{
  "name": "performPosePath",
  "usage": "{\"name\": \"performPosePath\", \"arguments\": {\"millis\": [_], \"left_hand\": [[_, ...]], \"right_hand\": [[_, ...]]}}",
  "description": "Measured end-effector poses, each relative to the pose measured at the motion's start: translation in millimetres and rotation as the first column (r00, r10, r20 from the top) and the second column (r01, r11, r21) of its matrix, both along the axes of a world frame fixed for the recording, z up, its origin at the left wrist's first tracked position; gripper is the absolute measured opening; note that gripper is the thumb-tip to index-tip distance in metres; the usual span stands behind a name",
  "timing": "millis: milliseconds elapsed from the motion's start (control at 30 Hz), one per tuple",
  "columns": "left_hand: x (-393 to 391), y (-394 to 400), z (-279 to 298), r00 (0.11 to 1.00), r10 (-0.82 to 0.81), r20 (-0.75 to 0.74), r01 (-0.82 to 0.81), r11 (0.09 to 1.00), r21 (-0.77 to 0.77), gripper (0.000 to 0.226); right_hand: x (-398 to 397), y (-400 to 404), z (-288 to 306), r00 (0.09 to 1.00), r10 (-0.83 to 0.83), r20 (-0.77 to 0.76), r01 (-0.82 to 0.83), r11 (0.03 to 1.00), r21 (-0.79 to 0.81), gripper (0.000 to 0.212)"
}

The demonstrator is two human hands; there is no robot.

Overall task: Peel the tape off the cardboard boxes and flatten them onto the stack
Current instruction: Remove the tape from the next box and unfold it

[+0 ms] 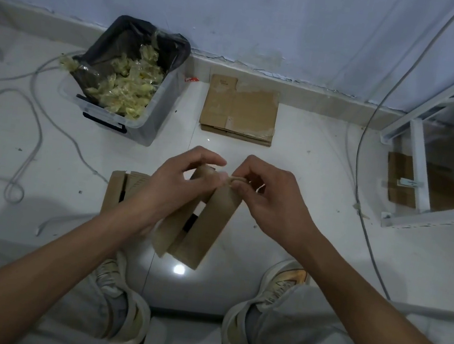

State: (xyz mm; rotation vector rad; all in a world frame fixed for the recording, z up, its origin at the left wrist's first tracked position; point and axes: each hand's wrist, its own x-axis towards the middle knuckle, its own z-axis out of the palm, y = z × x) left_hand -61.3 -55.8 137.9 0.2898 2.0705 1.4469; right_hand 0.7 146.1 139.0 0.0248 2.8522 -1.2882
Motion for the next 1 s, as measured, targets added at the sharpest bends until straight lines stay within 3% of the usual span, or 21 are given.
{"name": "performPosePath", "arguments": {"millis": [200, 300, 367, 500, 567, 633, 700, 767, 800, 867, 933, 1000], "left_hand": [[1.1, -0.5, -2.5, 0.983, -0.144, -0.117, 0.146, 0.989, 0.014, 0.001], [-12.0, -11.8, 10.5, 0.941, -0.337, -0.023, 0.337, 0.942, 0.000, 0.004], [-17.7, -13.1, 13.2, 0.949, -0.313, -0.034, 0.312, 0.950, -0.021, 0.017], [-14.3, -5.2, 10.5, 0.964, -0.146, -0.223, 0.096, 0.971, -0.221, 0.078], [-3.0, -2.6, 8.2, 0.897, -0.245, -0.367, 0.119, 0.936, -0.333, 0.099], [3.9, -2.3, 4.1, 0.806, -0.320, -0.497, 0.112, 0.909, -0.403, 0.097], [1.4, -2.6, 2.0, 0.803, -0.329, -0.497, 0.142, 0.916, -0.376, 0.086], [-6.4, -5.3, 0.0, 0.808, -0.376, -0.454, 0.228, 0.909, -0.348, 0.085], [-10.2, -6.7, 0.4, 0.801, -0.404, -0.441, 0.260, 0.899, -0.352, 0.087], [-14.3, -9.1, 2.3, 0.774, -0.446, -0.449, 0.289, 0.880, -0.377, 0.087], [-14.2, -10.5, 2.0, 0.730, -0.478, -0.488, 0.280, 0.861, -0.425, 0.083], [-11.1, -11.0, 0.4, 0.705, -0.488, -0.514, 0.260, 0.853, -0.453, 0.078]], "right_hand": [[-1.8, 0.8, 6.0, 0.963, 0.234, -0.132, -0.219, 0.969, 0.118, 0.008], [-4.0, 7.0, 13.0, 0.968, 0.246, -0.042, -0.249, 0.962, -0.109, 0.008], [-5.1, 6.1, 14.8, 0.989, 0.150, -0.003, -0.146, 0.960, -0.238, 0.009], [-6.0, -0.5, 11.4, 0.991, -0.082, 0.105, 0.120, 0.892, -0.435, 0.009], [-3.4, -4.5, 11.6, 0.979, -0.094, 0.179, 0.179, 0.815, -0.552, 0.007], [-1.6, -5.1, 13.4, 0.970, -0.077, 0.230, 0.204, 0.772, -0.602, 0.007], [-1.9, 0.4, 12.8, 0.981, -0.080, 0.175, 0.153, 0.874, -0.462, 0.006], [-3.6, 7.4, 9.3, 1.000, -0.021, 0.016, 0.023, 0.994, -0.106, 0.008], [-4.2, 7.9, 8.2, 0.999, 0.018, -0.036, -0.017, 0.999, 0.029, 0.008], [-4.7, 6.1, 7.1, 0.998, 0.010, -0.062, -0.005, 0.997, 0.078, 0.008], [-5.7, 5.4, 9.4, 0.998, -0.061, 0.028, 0.063, 0.995, -0.083, 0.006], [-4.8, 6.0, 14.6, 0.963, -0.083, 0.256, 0.187, 0.890, -0.416, 0.004]]}}
